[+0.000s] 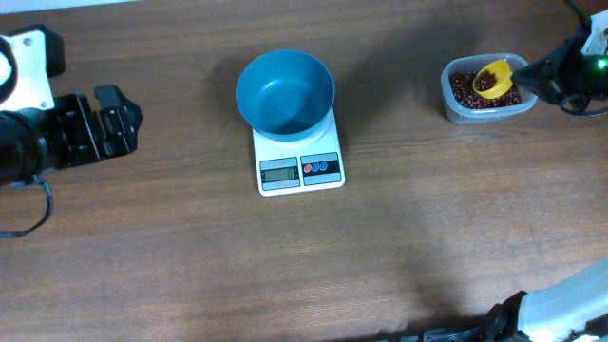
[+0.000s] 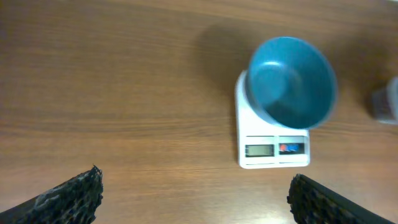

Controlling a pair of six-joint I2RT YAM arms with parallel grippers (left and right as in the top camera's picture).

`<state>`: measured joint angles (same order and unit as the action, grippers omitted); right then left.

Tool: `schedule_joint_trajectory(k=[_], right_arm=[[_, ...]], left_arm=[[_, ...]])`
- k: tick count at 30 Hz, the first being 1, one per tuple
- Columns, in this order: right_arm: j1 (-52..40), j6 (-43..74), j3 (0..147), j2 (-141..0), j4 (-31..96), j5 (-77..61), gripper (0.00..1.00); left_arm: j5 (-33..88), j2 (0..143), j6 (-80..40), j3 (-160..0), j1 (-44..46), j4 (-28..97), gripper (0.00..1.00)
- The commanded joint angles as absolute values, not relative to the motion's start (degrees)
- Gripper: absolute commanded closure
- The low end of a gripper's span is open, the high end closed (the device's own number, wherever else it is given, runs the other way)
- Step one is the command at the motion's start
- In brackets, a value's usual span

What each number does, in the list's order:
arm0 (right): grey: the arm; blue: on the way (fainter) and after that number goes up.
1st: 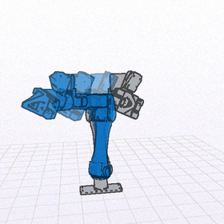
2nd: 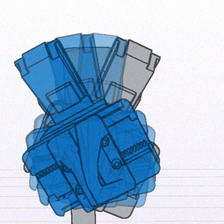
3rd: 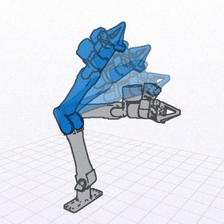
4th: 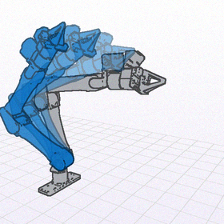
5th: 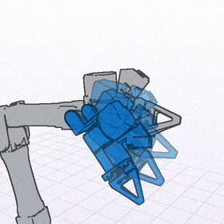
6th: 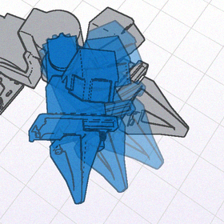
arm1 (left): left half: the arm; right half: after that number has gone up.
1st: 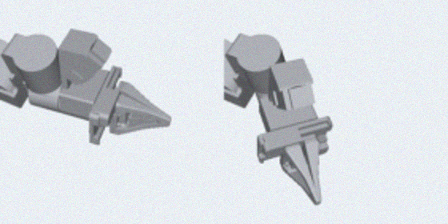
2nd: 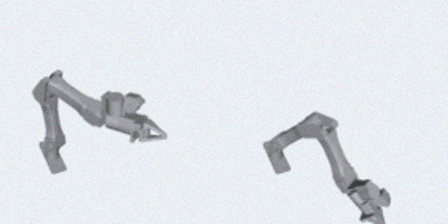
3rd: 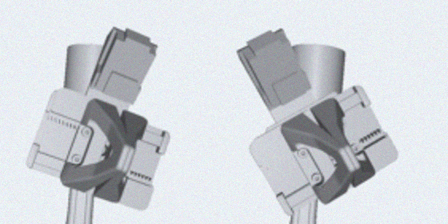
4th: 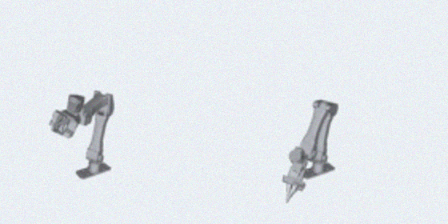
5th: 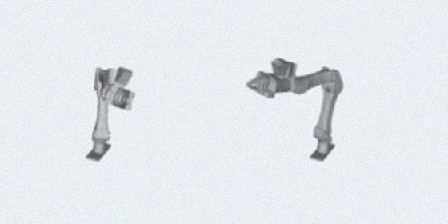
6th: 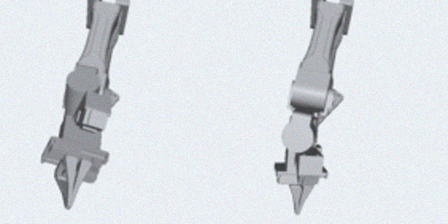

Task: Scoop item into bowl and weigh 50g on scale
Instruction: 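Dip the yellow scoop into the red beans with the right gripper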

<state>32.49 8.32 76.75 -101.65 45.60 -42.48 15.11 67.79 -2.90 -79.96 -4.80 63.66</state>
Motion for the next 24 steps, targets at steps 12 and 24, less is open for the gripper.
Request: schedule_joint_trajectory(k=[12, 24], right_arm=[[32.7, 7.3, 77.7, -101.6, 45.6, -44.4, 0.96], [32.7, 7.3, 77.7, -101.6, 45.7, -44.4, 0.96]], left_arm=[[22.1, 67.7, 31.4, -81.0, 1.7, 73.0, 0.01], [23.6, 68.0, 37.8, -79.9, 12.7, 78.2, 0.01]])
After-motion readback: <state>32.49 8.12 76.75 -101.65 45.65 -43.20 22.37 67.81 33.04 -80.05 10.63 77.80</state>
